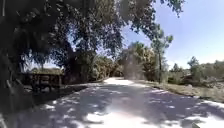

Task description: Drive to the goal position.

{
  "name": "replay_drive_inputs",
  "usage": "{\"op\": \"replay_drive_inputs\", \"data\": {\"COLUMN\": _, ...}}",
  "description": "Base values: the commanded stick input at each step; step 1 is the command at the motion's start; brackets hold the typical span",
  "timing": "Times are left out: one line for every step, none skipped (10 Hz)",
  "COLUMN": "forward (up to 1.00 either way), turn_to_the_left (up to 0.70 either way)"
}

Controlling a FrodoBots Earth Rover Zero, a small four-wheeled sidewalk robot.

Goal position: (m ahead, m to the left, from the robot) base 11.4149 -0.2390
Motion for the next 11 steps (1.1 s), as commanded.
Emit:
{"op": "replay_drive_inputs", "data": {"forward": 0.70, "turn_to_the_left": 0.00}}
{"op": "replay_drive_inputs", "data": {"forward": 0.70, "turn_to_the_left": 0.00}}
{"op": "replay_drive_inputs", "data": {"forward": 0.70, "turn_to_the_left": 0.00}}
{"op": "replay_drive_inputs", "data": {"forward": 0.70, "turn_to_the_left": 0.00}}
{"op": "replay_drive_inputs", "data": {"forward": 0.70, "turn_to_the_left": 0.00}}
{"op": "replay_drive_inputs", "data": {"forward": 0.70, "turn_to_the_left": -0.01}}
{"op": "replay_drive_inputs", "data": {"forward": 0.70, "turn_to_the_left": -0.10}}
{"op": "replay_drive_inputs", "data": {"forward": 0.70, "turn_to_the_left": -0.14}}
{"op": "replay_drive_inputs", "data": {"forward": 0.70, "turn_to_the_left": -0.14}}
{"op": "replay_drive_inputs", "data": {"forward": 0.70, "turn_to_the_left": -0.14}}
{"op": "replay_drive_inputs", "data": {"forward": 0.70, "turn_to_the_left": -0.14}}
